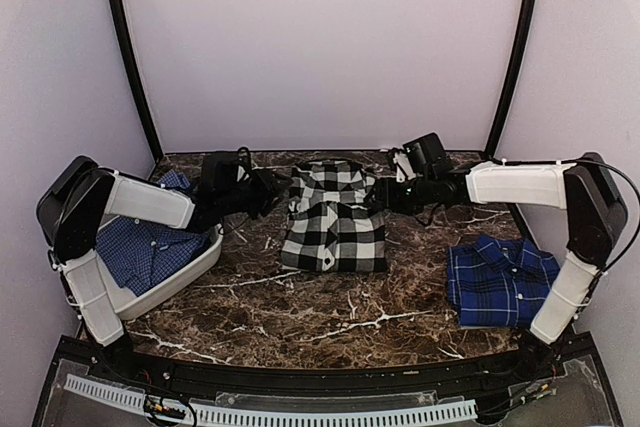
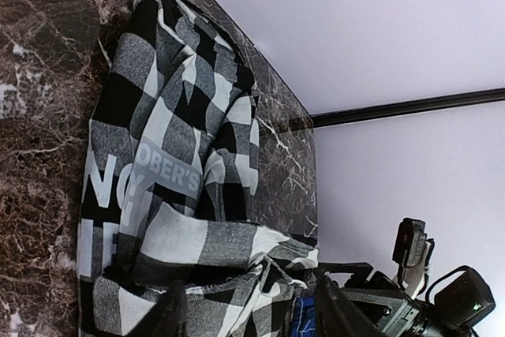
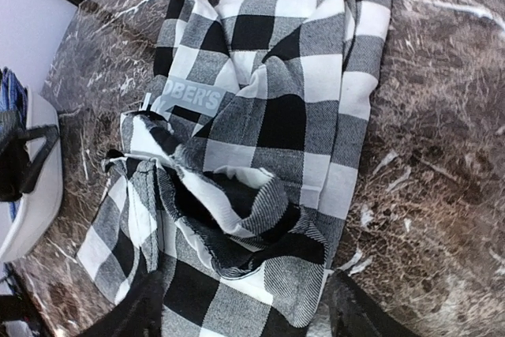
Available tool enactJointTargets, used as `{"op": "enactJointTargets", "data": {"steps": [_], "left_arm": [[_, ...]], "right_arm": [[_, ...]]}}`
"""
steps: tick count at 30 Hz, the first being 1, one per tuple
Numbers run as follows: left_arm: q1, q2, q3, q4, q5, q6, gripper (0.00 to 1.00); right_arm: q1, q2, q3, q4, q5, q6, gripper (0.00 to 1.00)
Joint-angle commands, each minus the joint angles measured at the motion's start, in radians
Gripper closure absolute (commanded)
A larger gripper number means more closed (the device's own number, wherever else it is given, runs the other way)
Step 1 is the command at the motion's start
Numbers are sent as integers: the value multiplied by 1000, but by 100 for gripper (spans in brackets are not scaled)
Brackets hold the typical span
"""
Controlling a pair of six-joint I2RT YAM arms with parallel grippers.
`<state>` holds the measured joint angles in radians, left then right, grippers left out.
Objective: Fold and stack the long sleeve shirts
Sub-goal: Fold the rectangle-folded shirt at the center of the board.
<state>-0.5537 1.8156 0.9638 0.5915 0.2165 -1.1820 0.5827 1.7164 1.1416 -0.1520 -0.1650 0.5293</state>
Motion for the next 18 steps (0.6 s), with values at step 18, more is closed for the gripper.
{"op": "enactJointTargets", "data": {"steps": [18], "left_arm": [[-160, 118, 193, -336, 90, 250, 88]], "right_arm": [[33, 379, 429, -164, 183, -134, 54]]}}
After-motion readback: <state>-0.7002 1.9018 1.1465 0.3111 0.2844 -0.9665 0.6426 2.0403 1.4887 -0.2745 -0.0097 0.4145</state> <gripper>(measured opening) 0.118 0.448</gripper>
